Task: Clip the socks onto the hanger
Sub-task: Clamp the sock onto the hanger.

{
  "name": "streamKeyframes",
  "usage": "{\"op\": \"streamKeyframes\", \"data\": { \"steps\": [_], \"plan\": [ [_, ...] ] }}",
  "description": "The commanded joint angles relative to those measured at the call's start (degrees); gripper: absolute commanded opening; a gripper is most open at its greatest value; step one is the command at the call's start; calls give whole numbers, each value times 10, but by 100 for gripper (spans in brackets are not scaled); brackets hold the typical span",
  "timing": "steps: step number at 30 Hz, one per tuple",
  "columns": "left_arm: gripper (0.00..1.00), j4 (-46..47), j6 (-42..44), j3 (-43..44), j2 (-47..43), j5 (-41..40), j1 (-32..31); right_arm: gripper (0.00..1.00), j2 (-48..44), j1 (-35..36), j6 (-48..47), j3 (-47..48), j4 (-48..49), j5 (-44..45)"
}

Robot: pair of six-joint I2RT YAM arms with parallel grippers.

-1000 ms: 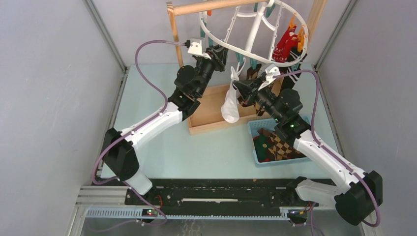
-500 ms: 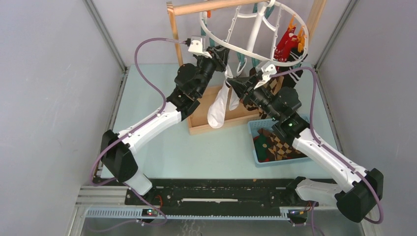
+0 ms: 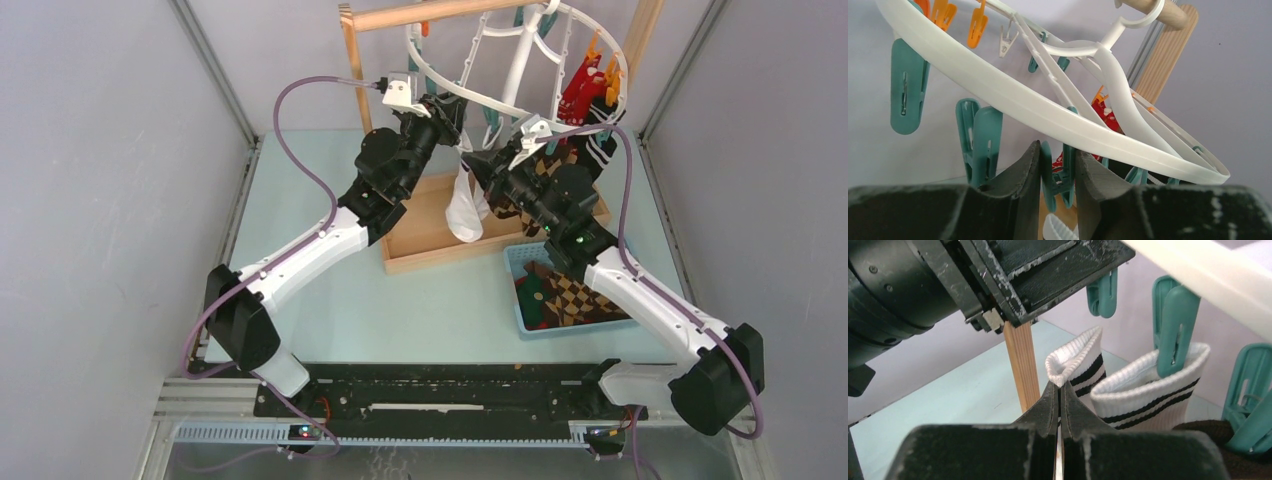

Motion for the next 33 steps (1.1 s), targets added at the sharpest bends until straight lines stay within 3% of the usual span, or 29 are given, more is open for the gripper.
{"op": "streamKeyframes", "data": {
  "steps": [1,33],
  "plan": [
    [0,-15,-14,34,-15,-4,-5,0,3,-10,-4,36,23,13],
    [0,-35,-24,42,-19,6,-5,0,27,-24,-33,73,43,2]
  ]
}}
